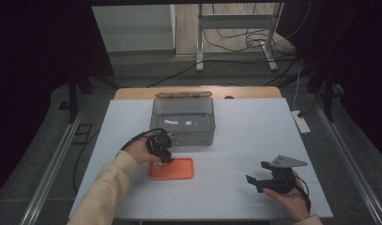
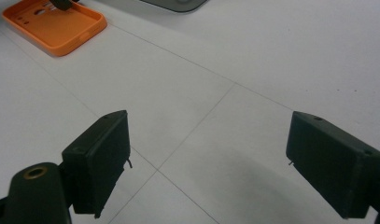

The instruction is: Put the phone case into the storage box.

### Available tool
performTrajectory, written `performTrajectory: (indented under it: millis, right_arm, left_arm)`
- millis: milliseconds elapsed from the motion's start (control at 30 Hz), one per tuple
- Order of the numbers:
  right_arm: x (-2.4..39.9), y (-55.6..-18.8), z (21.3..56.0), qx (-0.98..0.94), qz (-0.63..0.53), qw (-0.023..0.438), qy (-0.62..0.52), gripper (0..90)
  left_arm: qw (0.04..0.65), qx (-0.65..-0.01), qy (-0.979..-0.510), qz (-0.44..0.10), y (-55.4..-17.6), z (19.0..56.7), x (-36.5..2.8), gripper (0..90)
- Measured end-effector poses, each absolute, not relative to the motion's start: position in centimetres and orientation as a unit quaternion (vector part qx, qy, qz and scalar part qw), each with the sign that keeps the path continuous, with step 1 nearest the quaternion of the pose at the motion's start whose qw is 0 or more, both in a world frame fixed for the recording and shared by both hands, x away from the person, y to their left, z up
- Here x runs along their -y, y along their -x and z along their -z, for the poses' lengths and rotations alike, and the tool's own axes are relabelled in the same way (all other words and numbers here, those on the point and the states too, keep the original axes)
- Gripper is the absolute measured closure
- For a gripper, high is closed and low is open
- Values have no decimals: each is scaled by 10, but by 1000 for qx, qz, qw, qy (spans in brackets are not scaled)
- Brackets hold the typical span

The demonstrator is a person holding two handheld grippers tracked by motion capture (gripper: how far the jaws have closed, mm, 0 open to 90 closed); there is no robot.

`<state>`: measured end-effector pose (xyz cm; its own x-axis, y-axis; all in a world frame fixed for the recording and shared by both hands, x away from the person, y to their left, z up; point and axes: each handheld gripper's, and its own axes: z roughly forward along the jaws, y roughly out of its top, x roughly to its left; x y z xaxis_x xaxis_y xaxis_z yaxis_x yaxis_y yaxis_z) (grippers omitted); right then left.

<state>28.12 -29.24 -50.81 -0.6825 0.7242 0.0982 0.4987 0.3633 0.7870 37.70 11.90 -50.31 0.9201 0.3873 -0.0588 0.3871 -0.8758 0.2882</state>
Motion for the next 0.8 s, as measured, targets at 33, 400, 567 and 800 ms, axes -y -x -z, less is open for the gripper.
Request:
performTrajectory:
  millis: [33,400,567,800]
  right_arm:
    - [292,-281,508,-815,-421,134,-375,139]
    - [293,-281,508,-814,-421,135,-376,140]
    - [293,-281,508,-813,-424,137,-375,141]
    - [293,-281,508,-814,-422,135,-375,141]
  left_arm:
    - [147,-199,-969,2,-377,503,-118,706]
    - [139,-192,-971,-1,-378,502,-117,786]
    - [133,-183,-974,-11,-376,502,-116,800]
    - [124,-158,-979,-28,-373,501,-113,823]
